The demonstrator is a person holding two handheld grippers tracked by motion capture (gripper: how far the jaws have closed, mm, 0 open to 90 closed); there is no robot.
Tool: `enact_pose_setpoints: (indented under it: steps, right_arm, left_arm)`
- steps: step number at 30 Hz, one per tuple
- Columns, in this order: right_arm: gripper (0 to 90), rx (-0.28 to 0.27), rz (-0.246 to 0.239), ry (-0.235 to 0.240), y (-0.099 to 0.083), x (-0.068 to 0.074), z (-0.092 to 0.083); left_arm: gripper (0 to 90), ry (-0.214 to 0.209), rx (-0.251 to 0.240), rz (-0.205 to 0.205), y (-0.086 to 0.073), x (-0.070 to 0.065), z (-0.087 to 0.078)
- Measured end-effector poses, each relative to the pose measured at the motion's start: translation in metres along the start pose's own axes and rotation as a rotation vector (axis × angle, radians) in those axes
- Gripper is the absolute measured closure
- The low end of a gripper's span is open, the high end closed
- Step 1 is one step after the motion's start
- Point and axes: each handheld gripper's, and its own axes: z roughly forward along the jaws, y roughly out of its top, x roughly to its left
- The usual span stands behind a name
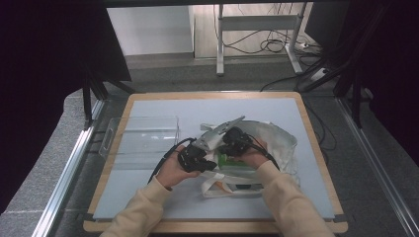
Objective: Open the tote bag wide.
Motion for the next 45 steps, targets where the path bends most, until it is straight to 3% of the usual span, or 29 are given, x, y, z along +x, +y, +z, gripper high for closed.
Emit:
enact_pose_setpoints:
  steps: [4, 9, 16, 26, 45]
  right_arm:
    - [88.9, -0.001, 0.016, -0.045, 0.003, -0.007, 0.015]
    - [89.0, -0.037, 0.063, -0.088, 0.005, -0.022, 0.017]
    - [89.0, -0.054, 0.107, -0.091, 0.009, -0.037, 0.015]
    - [89.0, -0.05, 0.091, -0.097, 0.009, -0.048, 0.022]
    - [89.0, -0.053, 0.075, -0.104, 0.003, -0.044, 0.013]
  left_arm:
    - [90.0, 0.001, 0.007, 0.003, 0.0, -0.001, -0.001]
    - [90.0, -0.004, 0.014, 0.004, 0.0, -0.002, 0.002]
    - [90.0, -0.008, 0.022, 0.005, 0.0, -0.003, 0.005]
    - [90.0, -0.011, 0.031, 0.005, 0.0, -0.002, 0.006]
    - [90.0, -0.011, 0.033, 0.003, -0.001, -0.002, 0.006]
